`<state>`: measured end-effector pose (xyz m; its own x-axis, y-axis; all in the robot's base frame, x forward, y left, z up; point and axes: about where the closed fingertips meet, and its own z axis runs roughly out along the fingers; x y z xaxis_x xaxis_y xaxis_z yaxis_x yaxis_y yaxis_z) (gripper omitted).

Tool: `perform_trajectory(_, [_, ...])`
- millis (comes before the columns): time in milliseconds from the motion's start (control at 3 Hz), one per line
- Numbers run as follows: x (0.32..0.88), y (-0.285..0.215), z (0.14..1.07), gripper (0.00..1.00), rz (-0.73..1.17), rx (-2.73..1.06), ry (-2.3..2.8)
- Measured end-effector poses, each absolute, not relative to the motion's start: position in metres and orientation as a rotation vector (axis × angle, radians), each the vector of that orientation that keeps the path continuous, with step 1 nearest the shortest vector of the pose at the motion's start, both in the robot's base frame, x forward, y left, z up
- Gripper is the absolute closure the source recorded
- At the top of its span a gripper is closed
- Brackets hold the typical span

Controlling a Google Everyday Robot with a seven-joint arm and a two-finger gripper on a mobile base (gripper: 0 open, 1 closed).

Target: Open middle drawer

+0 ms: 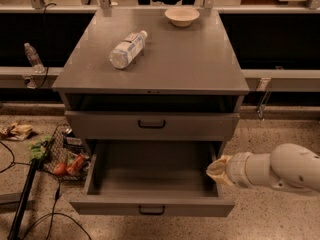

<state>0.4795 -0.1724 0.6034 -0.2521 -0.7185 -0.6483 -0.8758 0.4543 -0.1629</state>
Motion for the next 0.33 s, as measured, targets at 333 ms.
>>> perform_trajectory(333, [0.4878,-0.1701,0.6614,0.9,0.257,-1.22,1.881])
